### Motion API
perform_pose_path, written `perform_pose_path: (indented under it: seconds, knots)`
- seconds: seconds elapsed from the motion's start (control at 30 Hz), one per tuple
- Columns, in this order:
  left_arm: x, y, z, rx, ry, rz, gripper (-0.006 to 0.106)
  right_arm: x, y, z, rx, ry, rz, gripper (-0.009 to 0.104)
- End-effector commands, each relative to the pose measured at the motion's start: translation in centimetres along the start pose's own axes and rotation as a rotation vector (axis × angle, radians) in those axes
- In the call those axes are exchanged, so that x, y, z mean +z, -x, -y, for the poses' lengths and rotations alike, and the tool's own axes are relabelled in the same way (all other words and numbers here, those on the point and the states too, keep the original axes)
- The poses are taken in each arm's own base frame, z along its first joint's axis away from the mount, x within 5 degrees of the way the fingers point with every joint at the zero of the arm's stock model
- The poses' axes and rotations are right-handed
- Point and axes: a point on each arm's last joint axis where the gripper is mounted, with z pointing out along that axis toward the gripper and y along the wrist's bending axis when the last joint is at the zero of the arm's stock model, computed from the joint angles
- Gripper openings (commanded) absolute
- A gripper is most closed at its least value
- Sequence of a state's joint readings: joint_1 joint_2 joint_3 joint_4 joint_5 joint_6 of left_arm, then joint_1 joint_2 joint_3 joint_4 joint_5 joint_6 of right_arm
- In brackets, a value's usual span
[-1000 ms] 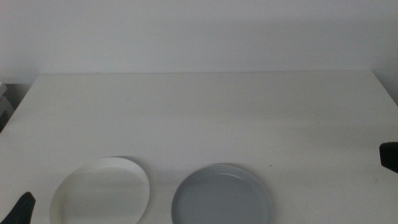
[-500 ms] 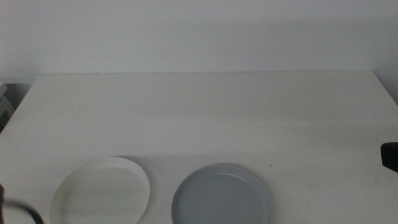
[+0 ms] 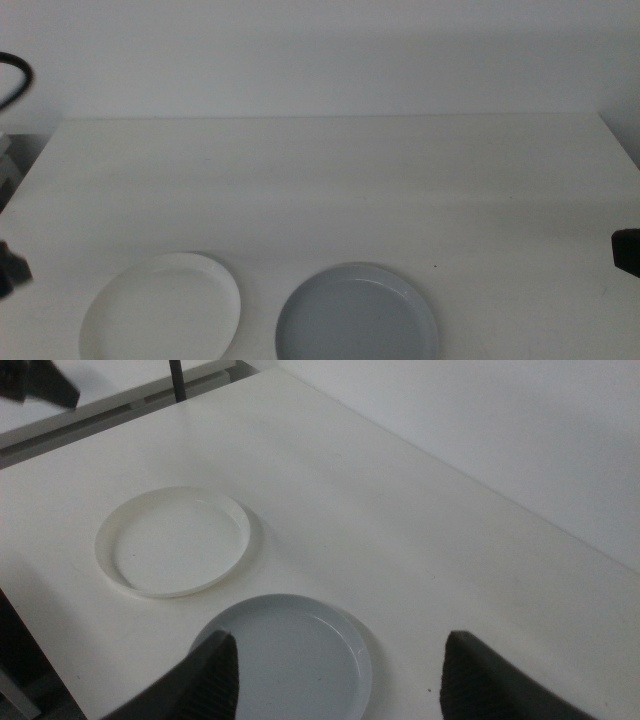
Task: Stack the three bowls on top of each other.
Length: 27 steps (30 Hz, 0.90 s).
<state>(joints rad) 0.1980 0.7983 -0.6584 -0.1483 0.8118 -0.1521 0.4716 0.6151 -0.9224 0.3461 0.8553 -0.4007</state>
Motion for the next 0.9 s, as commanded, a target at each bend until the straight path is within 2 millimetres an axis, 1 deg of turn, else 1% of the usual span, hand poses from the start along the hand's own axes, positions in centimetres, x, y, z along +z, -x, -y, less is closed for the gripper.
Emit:
perform_pose_path:
  seconds: [0.0, 0.03, 0.13, 0.23, 0.4, 0.53, 0.63, 0.7, 0.77, 0.87]
  knots:
    - [0.1, 0.6, 0.4, -0.021, -0.004, -0.089, 0.100, -0.3, 1.1, 0.2, -0.002, -0.024, 0.075, 0.051]
    - [0.4, 0.6, 0.4, -0.021, 0.001, -0.109, 0.100, -0.3, 1.1, 0.2, -0.002, -0.024, 0.075, 0.051]
    - [1.9, 1.5, 0.4, -0.038, 0.004, -0.078, 0.100, -0.3, 1.1, 0.2, -0.002, -0.025, 0.075, 0.051]
    - [3.7, 1.8, 0.4, -0.021, 0.000, -0.151, 0.100, -0.3, 1.1, 0.2, -0.002, -0.025, 0.075, 0.051]
    - [8.3, 3.4, 0.7, 0.052, -0.015, -0.298, 0.100, -0.3, 1.1, 0.2, -0.002, -0.025, 0.075, 0.051]
    - [11.9, 4.0, 0.7, 0.127, -0.037, -0.378, 0.100, -0.3, 1.1, 0.2, -0.002, -0.025, 0.075, 0.051]
    - [14.6, 3.5, 0.4, 0.141, -0.049, -0.429, 0.100, -0.3, 1.1, 0.2, -0.002, -0.025, 0.075, 0.051]
    - [16.0, 3.0, 0.1, 0.140, -0.050, -0.479, 0.100, -0.3, 1.1, 0.2, -0.002, -0.025, 0.075, 0.051]
    - [17.1, 2.5, -0.1, 0.126, -0.047, -0.513, 0.099, -0.3, 1.1, 0.2, -0.002, -0.025, 0.075, 0.051]
    - [18.5, 1.9, -0.4, 0.121, -0.039, -0.550, 0.093, -0.3, 1.1, 0.2, -0.002, -0.025, 0.075, 0.051]
